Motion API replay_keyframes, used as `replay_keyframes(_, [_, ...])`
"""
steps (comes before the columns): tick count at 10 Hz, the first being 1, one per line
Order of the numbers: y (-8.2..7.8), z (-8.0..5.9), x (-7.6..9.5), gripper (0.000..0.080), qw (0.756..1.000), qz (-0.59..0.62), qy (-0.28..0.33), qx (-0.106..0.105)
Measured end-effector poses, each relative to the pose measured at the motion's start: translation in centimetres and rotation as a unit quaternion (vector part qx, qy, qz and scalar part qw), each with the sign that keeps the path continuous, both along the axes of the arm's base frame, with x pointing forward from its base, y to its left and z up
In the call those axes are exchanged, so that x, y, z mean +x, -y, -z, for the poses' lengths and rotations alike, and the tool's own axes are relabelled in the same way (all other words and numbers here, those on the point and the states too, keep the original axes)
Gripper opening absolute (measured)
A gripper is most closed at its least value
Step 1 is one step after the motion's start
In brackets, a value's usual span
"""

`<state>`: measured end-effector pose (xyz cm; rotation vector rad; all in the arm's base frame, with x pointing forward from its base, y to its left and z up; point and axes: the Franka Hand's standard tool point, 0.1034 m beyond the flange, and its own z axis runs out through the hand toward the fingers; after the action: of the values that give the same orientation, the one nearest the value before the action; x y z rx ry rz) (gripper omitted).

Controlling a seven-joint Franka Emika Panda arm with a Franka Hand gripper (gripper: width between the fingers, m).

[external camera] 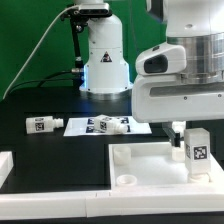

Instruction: Assemble one leg

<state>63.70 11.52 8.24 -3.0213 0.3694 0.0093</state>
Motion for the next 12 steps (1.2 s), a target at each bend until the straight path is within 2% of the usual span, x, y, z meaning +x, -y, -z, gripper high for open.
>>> replay_keyframes(1, [-0.05,0.0,0.0,0.052,1.0,0.029,-0.003,0.002])
replay_keyframes(2, [-0.11,0.0,-0.01,0.052,0.997,0.073,-0.007,0.002])
replay_keyframes(3, [-0.12,0.0,-0.01,0.0385,0.995,0.1,-0.01,0.002])
replay_keyframes(4, [0.05,0.17,-0.11,0.029,0.99,0.143,-0.015,0.001])
replay_keyframes(6, [0.07,0.2,-0.07,0.029,0.976,0.218,-0.02,0.001])
replay_keyframes(8, [0.28,0.27,0.12,0.029,0.946,0.323,-0.028,0.008])
replay_keyframes(10, [0.49,0.34,0.33,0.029,0.881,0.469,-0.048,0.025])
replay_keyframes(12, [0.87,0.47,0.48,0.029,0.814,0.575,-0.063,0.054])
